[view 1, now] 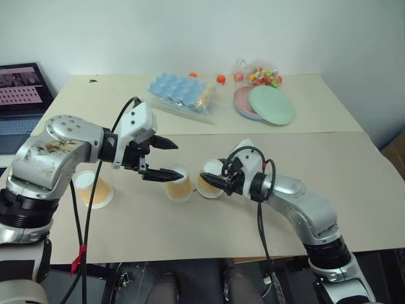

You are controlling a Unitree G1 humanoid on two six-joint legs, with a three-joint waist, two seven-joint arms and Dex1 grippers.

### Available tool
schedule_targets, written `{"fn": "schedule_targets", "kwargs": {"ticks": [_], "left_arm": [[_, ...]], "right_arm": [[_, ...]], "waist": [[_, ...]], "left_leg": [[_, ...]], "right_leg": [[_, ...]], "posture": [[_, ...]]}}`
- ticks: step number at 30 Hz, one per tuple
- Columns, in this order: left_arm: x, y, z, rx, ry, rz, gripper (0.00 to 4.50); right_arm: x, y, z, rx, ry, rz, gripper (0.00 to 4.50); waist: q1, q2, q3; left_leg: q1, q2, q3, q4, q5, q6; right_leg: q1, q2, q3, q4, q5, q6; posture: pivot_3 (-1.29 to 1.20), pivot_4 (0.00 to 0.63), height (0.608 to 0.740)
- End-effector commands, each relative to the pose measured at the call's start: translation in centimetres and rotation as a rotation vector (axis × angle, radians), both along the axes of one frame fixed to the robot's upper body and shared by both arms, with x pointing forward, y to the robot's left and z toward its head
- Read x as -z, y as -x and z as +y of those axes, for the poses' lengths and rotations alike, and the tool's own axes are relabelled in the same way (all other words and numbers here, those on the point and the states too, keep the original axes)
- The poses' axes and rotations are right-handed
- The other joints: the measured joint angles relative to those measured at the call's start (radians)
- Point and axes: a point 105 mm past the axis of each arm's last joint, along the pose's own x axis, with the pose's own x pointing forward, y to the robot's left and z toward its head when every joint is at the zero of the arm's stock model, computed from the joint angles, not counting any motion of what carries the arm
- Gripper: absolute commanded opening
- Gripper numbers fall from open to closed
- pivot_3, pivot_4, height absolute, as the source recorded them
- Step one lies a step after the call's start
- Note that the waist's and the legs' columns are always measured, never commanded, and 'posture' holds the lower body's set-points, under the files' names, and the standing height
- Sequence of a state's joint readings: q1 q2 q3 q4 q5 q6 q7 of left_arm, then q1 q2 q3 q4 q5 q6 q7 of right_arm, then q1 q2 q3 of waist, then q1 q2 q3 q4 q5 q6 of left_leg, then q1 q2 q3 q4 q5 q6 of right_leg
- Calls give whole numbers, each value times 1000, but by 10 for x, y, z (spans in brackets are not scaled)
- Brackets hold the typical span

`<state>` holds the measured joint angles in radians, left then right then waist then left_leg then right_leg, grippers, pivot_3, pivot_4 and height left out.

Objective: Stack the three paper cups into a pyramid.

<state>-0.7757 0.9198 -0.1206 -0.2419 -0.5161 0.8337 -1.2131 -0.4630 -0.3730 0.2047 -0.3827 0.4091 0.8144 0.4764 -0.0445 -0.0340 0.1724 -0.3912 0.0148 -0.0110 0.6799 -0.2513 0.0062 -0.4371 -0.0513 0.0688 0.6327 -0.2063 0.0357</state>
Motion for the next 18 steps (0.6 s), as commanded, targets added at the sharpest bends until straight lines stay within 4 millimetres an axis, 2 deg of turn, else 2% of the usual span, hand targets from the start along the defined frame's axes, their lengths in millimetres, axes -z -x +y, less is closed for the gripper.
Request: {"fn": "schedule_targets", "kwargs": {"ticks": [1,18], "left_arm": [[-11,1,-1,12,2,-45,4500],[-12,2,2,5,-10,-49,4500]], "right_arm": [[-12,5,5,-17,-24,-65,2682],[-6,7,17,-41,-34,-56,2682]], "waist": [[1,0,0],[0,0,0]], "left_leg": [[0,0,0,0,0,0],[0,0,0,0,0,0]], "right_leg": [[0,0,0,0,0,0],[0,0,0,0,0,0]], "posture": [[0,150,736],[0,150,736]]}}
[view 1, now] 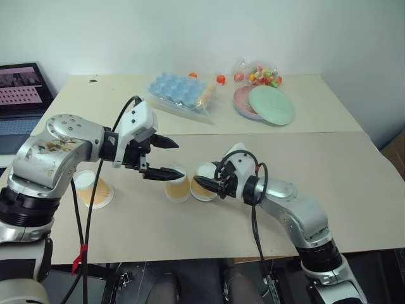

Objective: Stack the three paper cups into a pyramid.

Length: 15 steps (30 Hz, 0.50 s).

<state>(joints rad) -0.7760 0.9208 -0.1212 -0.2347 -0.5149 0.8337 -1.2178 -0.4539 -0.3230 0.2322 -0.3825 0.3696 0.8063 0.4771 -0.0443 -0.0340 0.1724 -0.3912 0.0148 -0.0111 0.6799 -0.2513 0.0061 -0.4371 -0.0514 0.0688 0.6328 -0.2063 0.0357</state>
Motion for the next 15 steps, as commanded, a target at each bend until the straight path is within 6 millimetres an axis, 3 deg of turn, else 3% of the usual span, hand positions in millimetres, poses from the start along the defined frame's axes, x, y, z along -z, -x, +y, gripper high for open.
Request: {"fn": "schedule_targets", "kwargs": {"ticks": [1,3,5,8,15], "left_arm": [[-12,2,1,7,-11,-55,4500],[-12,3,2,6,-11,-54,4500],[-12,3,1,7,-11,-54,4500],[-12,3,1,9,-11,-54,4500],[-11,3,0,13,-7,-52,4500]], "right_arm": [[-10,4,5,-23,-23,-55,2682],[-8,5,4,-24,-20,-52,2682],[-7,6,3,-23,-17,-51,3635],[-6,6,3,-23,-16,-48,4487],[-6,8,0,-18,-13,-49,4487]], "waist": [[0,0,0],[0,0,0],[0,0,0],[0,0,0],[0,0,0]], "left_leg": [[0,0,0,0,0,0],[0,0,0,0,0,0],[0,0,0,0,0,0],[0,0,0,0,0,0],[0,0,0,0,0,0]], "right_leg": [[0,0,0,0,0,0],[0,0,0,0,0,0],[0,0,0,0,0,0],[0,0,0,0,0,0],[0,0,0,0,0,0]], "posture": [[0,150,736],[0,150,736],[0,150,736],[0,150,736],[0,150,736]]}}
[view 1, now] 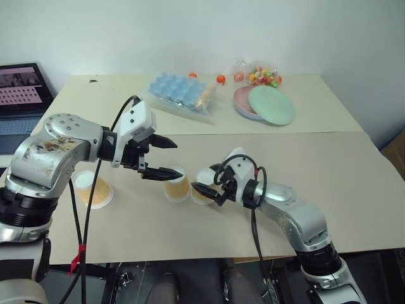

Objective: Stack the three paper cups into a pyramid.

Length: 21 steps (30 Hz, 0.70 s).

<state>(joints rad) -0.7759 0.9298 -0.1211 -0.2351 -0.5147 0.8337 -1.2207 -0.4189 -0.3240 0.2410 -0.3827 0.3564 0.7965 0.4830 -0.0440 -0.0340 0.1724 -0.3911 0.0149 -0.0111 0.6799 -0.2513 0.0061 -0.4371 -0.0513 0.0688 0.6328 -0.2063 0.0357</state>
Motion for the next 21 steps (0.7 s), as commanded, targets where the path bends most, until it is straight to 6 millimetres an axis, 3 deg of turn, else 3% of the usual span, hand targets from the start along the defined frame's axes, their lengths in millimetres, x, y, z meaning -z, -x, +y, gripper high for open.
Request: {"fn": "schedule_targets", "kwargs": {"ticks": [1,13,18,21], "left_arm": [[-11,2,-2,17,2,-51,4500],[-9,0,-3,24,7,-54,4500],[-13,-3,2,-1,19,-63,4500],[-19,-3,5,-24,40,-66,4500]], "right_arm": [[-19,5,0,-21,-25,-72,4487],[-71,26,-51,-1,-180,-11,4487],[-81,42,-86,-42,-105,-10,4487],[-90,50,-93,-109,-77,-8,4487]], "waist": [[0,0,0],[3,0,0],[2,0,0],[3,-1,0]], "left_leg": [[0,0,0,0,0,0],[0,0,0,0,0,0],[0,0,0,0,0,0],[0,-1,0,0,0,0]], "right_leg": [[0,0,0,0,0,0],[0,0,0,0,0,0],[0,-1,0,-1,0,0],[1,-1,0,-1,0,0]], "posture": [[0,150,736],[0,150,736],[0,150,736],[0,150,736]]}}
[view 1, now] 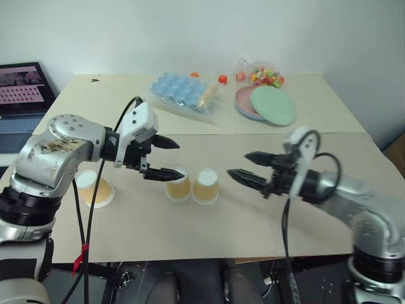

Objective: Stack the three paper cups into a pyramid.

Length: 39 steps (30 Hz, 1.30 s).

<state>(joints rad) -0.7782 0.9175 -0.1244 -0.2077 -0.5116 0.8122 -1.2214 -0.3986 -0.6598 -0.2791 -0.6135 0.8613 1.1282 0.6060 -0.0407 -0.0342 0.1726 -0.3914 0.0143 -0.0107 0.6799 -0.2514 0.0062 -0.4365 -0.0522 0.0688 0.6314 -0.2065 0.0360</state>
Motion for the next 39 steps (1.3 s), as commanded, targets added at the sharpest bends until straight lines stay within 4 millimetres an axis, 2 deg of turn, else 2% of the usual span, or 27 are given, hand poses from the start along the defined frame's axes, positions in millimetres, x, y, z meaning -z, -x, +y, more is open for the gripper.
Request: {"fn": "schedule_targets", "kwargs": {"ticks": [1,2,6,11,14,16,17,20,23,27,30,35,37,39], "left_arm": [[-24,-1,9,-45,26,-73,4500],[-26,-1,12,-59,27,-79,4500],[-58,-8,48,-240,53,-171,4500],[-68,-8,60,-320,89,-188,4500],[-70,-9,124,-654,225,-213,4500],[-60,-2,144,-764,299,-229,4500],[-47,4,152,-821,306,-232,4500],[-13,27,162,-915,335,-217,4500],[5,43,166,-985,400,-222,4500],[29,54,173,-1077,405,-247,4500],[38,58,177,-1115,395,-266,4500],[70,65,187,-1251,442,-282,4500],[84,63,181,-1261,437,-277,4500],[90,62,176,-1256,431,-284,4500]], "right_arm": [[-22,13,-1,-117,-6,-44,4487],[-25,13,-1,-131,-1,-47,4487],[-37,7,9,-244,26,-65,4487],[-38,-3,11,-260,26,-75,4487],[-26,-23,22,-287,39,-69,4487],[-21,-31,26,-301,41,-68,4487],[-20,-34,28,-305,39,-70,4487],[-16,-41,30,-317,37,-68,4487],[-12,-44,30,-321,50,-67,4487],[-8,-46,28,-312,59,-62,4487],[-6,-46,28,-311,62,-61,4487],[-3,-45,24,-287,74,-56,4487],[-4,-44,25,-282,71,-61,4487],[-4,-43,25,-282,68,-62,4487]], "waist": [[-3,0,0],[-6,0,0],[-17,-1,1],[-6,-1,1],[-8,-1,1],[-22,-2,1],[-22,-1,1],[-19,-2,1],[-6,-4,2],[16,-5,2],[19,-6,2],[21,-5,2],[21,-6,1],[21,-6,1]], "left_leg": [[0,0,0,0,0,0],[0,1,0,0,0,0],[2,2,0,0,0,0],[2,5,-1,0,0,0],[1,5,1,0,0,0],[2,6,2,0,0,0],[1,7,2,0,0,0],[1,8,2,-1,0,0],[0,9,2,-1,-1,-2],[1,9,0,0,-1,-3],[3,8,2,0,-1,-3],[5,10,4,0,-1,-3],[4,10,4,0,-1,-3],[5,11,4,0,-1,-3]], "right_leg": [[0,0,0,0,0,0],[0,1,0,0,0,0],[0,3,1,1,-2,4],[0,6,1,1,-2,4],[0,6,2,0,-2,3],[-1,6,3,1,-1,1],[-2,7,2,1,2,-3],[-3,6,2,1,3,-5],[-3,6,1,0,4,-6],[-2,5,-1,0,5,-7],[0,5,0,0,5,-7],[1,7,0,-1,5,-8],[1,8,0,-1,6,-9],[1,8,1,-1,6,-9]], "posture": [[0,150,736],[0,150,736],[0,150,736],[0,150,736],[0,150,736],[0,150,736],[0,150,736],[0,150,736],[0,150,736],[0,150,736],[0,150,736],[0,150,736],[0,150,736],[0,150,736]]}}
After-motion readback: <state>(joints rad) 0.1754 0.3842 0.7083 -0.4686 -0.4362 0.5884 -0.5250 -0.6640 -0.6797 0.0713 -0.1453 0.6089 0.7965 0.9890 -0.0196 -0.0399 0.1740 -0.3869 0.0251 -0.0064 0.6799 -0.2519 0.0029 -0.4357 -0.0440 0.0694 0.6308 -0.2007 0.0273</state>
